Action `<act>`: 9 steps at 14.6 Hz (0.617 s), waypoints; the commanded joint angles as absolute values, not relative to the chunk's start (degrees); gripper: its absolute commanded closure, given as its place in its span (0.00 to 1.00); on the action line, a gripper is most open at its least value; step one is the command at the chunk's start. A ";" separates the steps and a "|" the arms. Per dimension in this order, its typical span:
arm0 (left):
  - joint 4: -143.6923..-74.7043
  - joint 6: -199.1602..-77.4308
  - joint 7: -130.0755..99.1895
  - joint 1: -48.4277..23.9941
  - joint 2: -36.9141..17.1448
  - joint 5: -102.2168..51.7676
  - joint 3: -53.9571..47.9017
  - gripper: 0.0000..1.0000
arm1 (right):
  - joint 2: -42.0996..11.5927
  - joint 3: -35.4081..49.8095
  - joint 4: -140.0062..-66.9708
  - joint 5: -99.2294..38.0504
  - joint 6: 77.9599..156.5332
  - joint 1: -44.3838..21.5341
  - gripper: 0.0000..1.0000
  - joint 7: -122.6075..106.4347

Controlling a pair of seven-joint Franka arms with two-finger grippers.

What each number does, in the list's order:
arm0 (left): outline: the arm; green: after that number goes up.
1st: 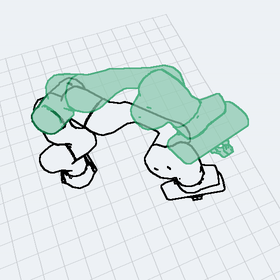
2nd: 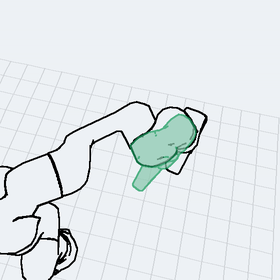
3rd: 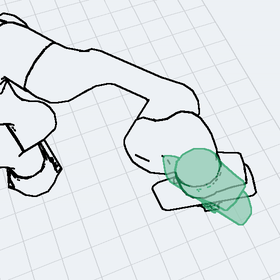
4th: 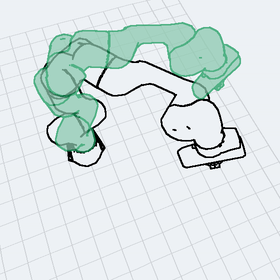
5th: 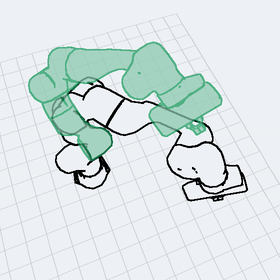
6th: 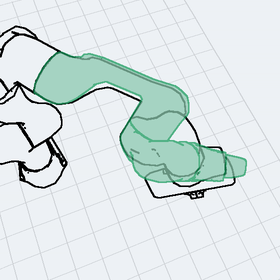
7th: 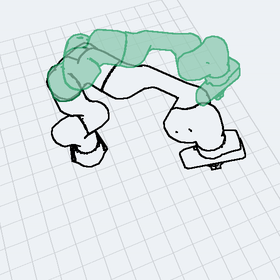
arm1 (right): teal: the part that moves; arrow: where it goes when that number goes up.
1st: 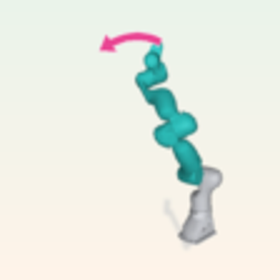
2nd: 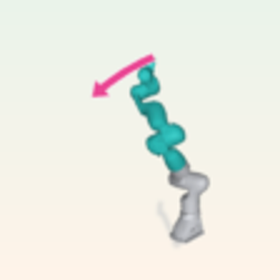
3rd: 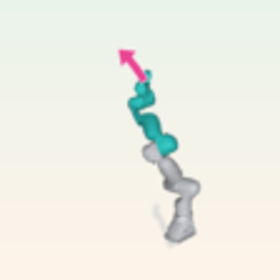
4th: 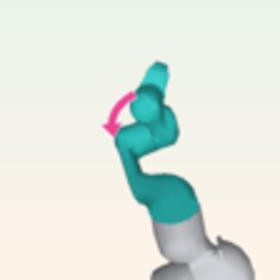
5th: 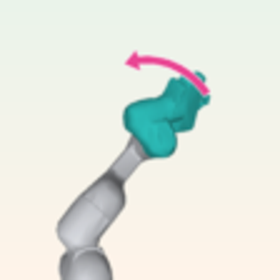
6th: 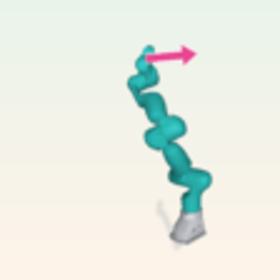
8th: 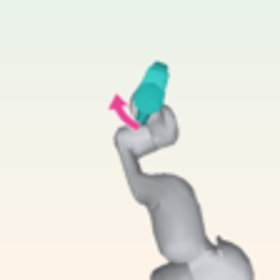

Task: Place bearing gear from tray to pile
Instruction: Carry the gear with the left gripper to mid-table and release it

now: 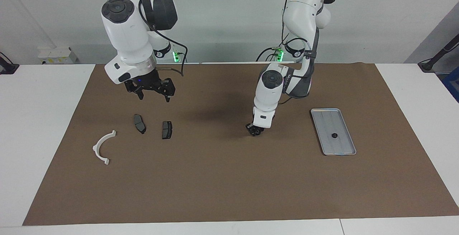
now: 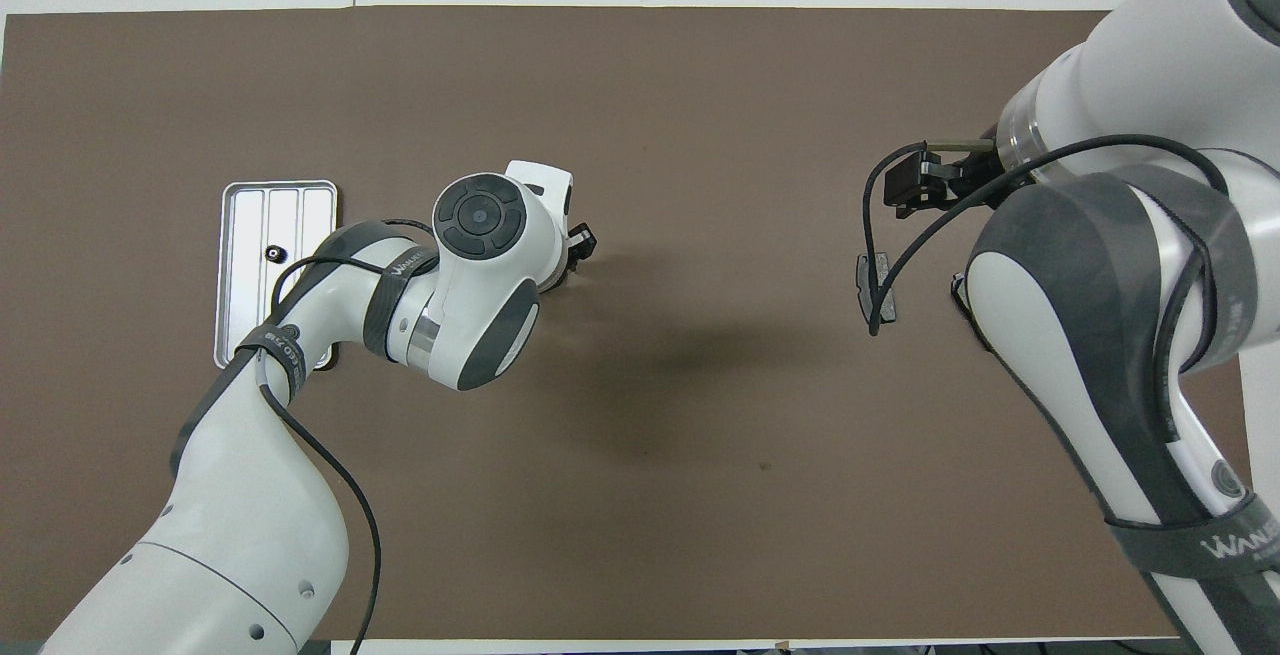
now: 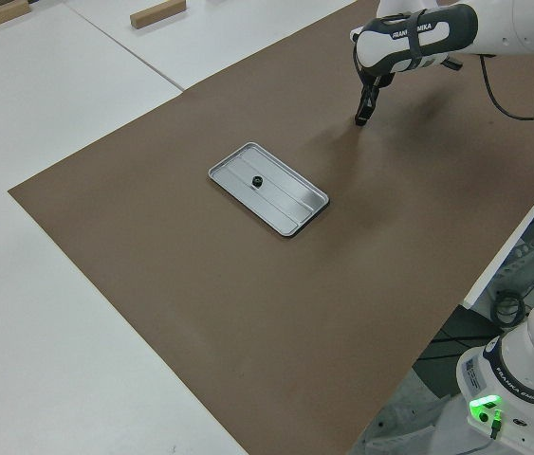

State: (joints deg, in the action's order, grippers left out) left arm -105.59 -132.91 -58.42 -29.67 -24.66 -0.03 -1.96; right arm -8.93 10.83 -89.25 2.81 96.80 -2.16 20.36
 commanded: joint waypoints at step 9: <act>-112.93 -120.07 -38.10 -17.87 -7.57 3.43 -0.97 0.00 | -15.45 12.22 -87.11 4.48 101.25 -8.60 0.00 36.62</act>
